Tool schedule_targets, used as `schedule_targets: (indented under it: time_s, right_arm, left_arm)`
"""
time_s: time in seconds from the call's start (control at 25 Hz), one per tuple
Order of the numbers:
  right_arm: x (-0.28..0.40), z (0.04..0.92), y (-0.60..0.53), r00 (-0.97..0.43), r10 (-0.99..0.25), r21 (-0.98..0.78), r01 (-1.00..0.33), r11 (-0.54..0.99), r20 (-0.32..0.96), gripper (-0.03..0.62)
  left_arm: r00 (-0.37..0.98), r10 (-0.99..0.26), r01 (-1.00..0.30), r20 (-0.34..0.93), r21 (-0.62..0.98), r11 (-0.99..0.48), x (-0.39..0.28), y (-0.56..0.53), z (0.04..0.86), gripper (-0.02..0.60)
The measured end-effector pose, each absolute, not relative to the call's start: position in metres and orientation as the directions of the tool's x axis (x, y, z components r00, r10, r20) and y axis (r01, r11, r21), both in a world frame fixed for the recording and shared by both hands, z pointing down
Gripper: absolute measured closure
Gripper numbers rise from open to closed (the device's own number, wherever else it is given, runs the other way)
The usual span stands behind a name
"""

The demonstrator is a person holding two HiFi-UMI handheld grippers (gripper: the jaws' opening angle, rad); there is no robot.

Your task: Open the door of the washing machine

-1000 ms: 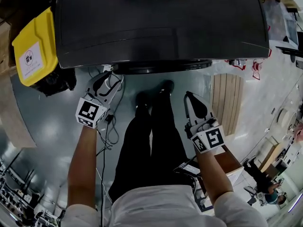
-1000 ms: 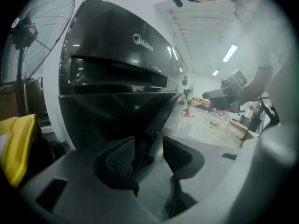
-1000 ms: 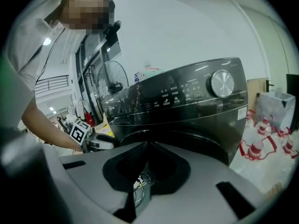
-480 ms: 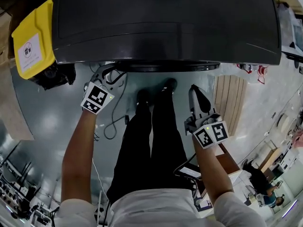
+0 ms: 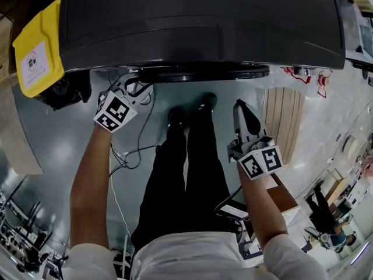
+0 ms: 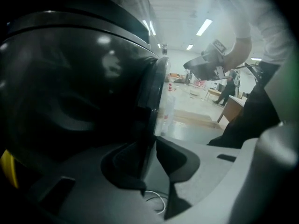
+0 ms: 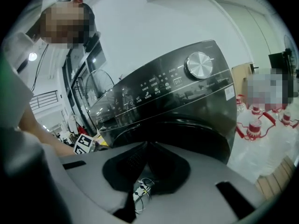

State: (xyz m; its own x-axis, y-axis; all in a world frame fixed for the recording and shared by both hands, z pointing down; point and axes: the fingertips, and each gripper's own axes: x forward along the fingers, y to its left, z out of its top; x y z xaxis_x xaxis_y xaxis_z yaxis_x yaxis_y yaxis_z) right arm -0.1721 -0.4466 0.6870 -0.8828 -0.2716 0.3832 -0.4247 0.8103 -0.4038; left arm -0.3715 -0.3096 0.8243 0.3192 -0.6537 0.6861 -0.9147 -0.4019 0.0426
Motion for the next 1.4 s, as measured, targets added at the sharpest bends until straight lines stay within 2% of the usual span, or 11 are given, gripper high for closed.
schedule_targets:
  time_s: [0.44,0.72,1.08,1.4]
  right_arm:
    - [-0.139,0.675,-0.445,-0.867,-0.328,-0.359,-0.462,0.81,0.376,0.559]
    - [-0.102,0.652,-0.441,-0.867,-0.354,-0.302,-0.462,0.834,0.35,0.559]
    - [0.011,0.636,-0.428,-0.84,-0.444,-0.274,-0.527,0.805,0.312,0.559]
    - [0.117,0.616,-0.389,-0.821,-0.511,-0.268,-0.568,0.778,0.255,0.559]
  left_arm:
    - [0.44,-0.547,-0.86,0.713,0.158,-0.486,-0.34,-0.294,0.82,0.495]
    - [0.325,-0.653,-0.938,0.684,0.146,-0.314,-0.288,-0.26,0.817,0.495]
    - [0.174,-0.721,-0.979,0.67,0.194,-0.056,-0.194,-0.232,0.816,0.492]
    - [0.169,-0.725,-0.963,0.667,0.269,0.023,-0.082,-0.219,0.815,0.483]
